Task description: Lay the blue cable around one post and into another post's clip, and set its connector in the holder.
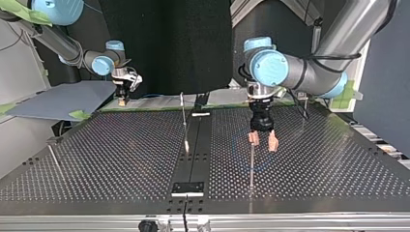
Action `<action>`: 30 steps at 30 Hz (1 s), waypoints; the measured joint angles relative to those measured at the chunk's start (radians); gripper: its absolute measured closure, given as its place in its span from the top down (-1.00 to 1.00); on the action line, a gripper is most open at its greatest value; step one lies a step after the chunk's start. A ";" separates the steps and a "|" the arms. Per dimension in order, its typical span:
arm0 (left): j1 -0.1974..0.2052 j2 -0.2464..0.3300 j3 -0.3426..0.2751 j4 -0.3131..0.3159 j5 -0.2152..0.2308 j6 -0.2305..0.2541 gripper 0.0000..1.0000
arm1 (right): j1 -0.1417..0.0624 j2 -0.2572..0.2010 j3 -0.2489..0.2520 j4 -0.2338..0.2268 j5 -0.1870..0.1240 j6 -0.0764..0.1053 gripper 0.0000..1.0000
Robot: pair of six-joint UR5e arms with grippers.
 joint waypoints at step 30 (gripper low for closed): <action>0.106 -0.019 0.011 0.131 0.041 0.041 1.00 | -0.004 0.000 0.000 0.021 0.005 -0.016 -1.00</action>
